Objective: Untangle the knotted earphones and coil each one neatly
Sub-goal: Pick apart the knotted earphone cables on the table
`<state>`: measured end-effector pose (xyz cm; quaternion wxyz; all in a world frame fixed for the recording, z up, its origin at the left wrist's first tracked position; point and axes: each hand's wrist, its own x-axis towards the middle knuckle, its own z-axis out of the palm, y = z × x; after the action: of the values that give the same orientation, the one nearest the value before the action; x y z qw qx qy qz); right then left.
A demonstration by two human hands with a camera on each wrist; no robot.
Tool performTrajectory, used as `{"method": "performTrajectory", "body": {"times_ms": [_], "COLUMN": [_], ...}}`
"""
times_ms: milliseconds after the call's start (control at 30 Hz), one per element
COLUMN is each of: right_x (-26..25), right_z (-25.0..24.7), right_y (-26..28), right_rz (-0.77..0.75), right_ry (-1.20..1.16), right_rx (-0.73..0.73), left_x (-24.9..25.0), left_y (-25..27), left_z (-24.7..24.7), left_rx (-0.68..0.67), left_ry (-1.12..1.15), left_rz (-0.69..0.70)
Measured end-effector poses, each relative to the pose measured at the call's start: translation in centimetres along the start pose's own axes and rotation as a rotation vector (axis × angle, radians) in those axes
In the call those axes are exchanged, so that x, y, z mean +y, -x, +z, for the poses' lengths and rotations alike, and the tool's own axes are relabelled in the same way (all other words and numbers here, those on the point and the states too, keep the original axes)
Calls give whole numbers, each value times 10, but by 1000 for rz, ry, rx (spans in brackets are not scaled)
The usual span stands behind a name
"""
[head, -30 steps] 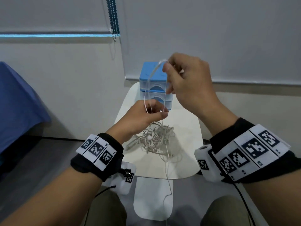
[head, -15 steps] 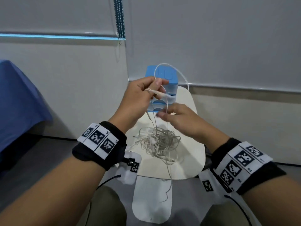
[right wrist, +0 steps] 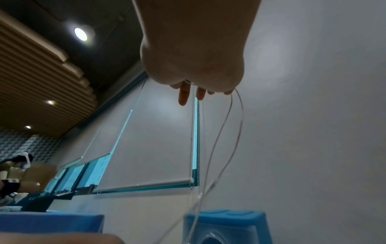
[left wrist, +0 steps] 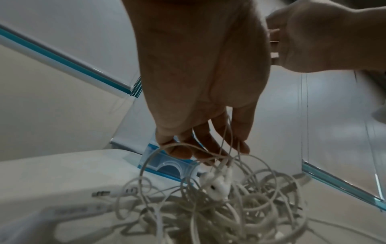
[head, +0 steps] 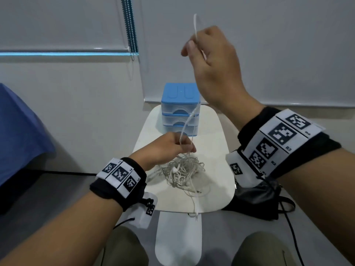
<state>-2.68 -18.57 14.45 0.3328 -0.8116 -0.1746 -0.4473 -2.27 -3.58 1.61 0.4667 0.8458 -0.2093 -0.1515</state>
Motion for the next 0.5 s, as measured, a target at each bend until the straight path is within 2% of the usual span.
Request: {"method": "performTrajectory", "body": {"times_ms": [67, 100, 167, 233, 300, 400, 500], "right_x": [9, 14, 23, 32, 38, 42, 42], "right_z": [-7, -9, -11, -11, -8, -5, -10], "right_y": [2, 5, 21, 43, 64, 80, 81], "right_rz": [-25, 7, 131, 201, 204, 205, 198], "right_ry": [96, 179, 292, 258, 203, 179, 213], "right_rx": [21, -63, -353, -614, -748, -772, -751], "left_x": [-3, -2, 1, 5, 9, 9, 7], "left_y": [2, 3, 4, 5, 6, 7, 6], "left_z": [-2, -4, -6, -9, -9, -9, -8], "left_rx": [20, 35, 68, 93, 104, 121, 126], "left_ry": [25, 47, 75, 95, 140, 187, 185], "left_rz": [0, 13, 39, 66, 109, 150, 128]}}
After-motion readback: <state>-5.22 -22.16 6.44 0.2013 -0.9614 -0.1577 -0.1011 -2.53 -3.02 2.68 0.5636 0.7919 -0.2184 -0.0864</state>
